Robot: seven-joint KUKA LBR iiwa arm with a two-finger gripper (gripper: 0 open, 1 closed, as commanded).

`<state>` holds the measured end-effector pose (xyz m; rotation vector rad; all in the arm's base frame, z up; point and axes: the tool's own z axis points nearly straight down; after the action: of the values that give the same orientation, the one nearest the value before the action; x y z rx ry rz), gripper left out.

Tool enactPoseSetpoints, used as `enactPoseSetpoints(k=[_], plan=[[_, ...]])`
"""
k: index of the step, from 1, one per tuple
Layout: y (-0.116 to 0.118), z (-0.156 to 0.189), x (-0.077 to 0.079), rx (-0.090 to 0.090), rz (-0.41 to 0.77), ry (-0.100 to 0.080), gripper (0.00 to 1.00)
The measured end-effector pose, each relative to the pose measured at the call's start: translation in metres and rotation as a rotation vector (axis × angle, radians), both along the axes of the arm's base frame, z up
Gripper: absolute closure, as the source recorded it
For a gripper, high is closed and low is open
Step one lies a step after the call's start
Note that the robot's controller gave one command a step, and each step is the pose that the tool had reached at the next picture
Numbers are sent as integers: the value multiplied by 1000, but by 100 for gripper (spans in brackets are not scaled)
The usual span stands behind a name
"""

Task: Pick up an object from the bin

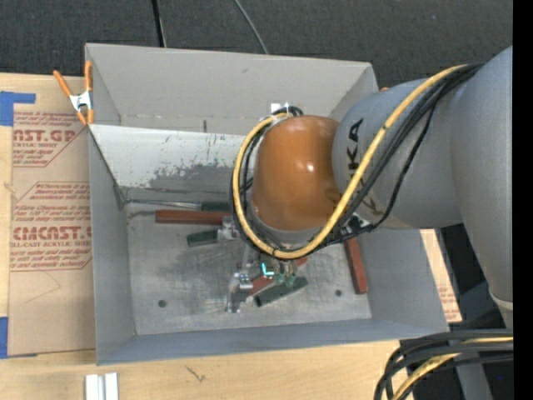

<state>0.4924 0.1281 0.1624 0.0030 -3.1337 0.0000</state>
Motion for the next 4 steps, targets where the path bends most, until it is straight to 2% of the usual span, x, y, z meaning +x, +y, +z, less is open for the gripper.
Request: enactPoseSetpoints(k=[1, 2, 3, 4], plan=[[-1, 4, 2, 1, -2, -7, 0], [-50, -90, -12, 1, -101, 0, 100], [-50, -90, -12, 1, -102, 0, 100], [-34, -27, -4, -1, -98, -2, 100]])
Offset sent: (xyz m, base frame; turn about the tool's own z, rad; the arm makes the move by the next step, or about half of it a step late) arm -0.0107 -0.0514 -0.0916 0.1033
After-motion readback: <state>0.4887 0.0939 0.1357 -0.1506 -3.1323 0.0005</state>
